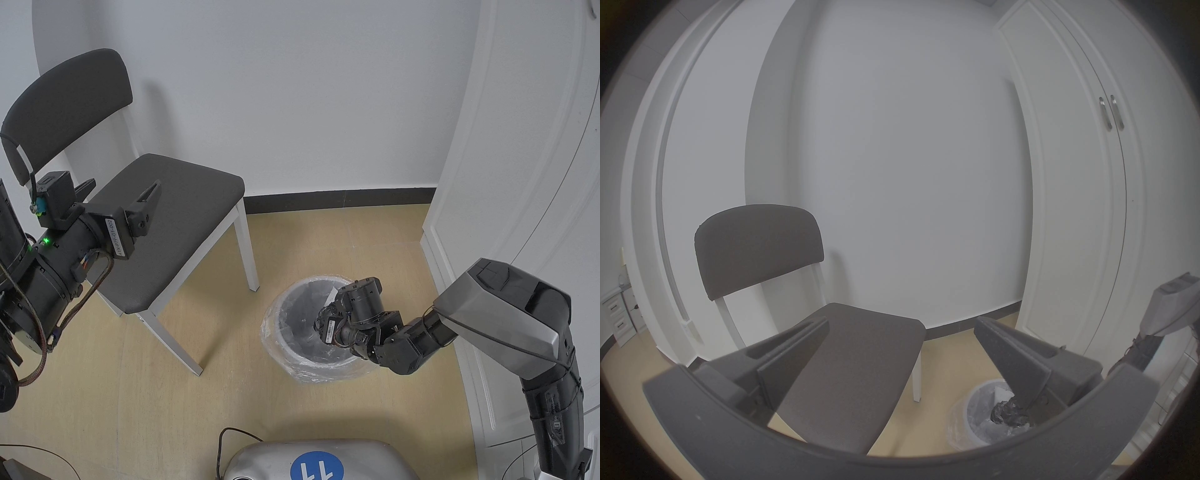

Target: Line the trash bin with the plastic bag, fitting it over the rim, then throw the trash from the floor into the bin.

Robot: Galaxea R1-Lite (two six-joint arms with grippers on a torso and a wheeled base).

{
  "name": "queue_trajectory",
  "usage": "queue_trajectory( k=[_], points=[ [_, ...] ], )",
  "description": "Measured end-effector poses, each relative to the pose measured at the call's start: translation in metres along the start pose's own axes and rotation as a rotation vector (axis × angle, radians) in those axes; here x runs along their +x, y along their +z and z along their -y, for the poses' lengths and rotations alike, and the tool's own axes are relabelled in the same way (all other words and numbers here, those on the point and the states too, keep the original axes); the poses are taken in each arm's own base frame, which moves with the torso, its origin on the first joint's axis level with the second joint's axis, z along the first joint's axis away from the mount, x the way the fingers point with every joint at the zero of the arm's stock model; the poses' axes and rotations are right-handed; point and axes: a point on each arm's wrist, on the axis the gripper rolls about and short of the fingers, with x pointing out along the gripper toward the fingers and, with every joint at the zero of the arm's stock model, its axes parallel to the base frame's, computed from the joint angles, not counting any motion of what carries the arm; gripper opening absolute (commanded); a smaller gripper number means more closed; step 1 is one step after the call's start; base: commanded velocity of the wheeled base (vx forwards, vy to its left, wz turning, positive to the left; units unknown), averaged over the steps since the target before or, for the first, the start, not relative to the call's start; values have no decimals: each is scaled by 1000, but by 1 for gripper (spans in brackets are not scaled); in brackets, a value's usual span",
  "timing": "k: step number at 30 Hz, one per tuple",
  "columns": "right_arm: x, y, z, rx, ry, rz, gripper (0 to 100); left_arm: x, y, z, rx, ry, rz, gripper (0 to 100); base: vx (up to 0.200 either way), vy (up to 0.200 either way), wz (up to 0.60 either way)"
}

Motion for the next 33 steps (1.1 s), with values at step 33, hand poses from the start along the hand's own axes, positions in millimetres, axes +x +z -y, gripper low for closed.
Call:
queue_trajectory(
  k=[33],
  points=[
    [38,-7,-9,154,-44,-188,0,5,-7,4,12,-6,-25,100,0,0,0]
  ],
)
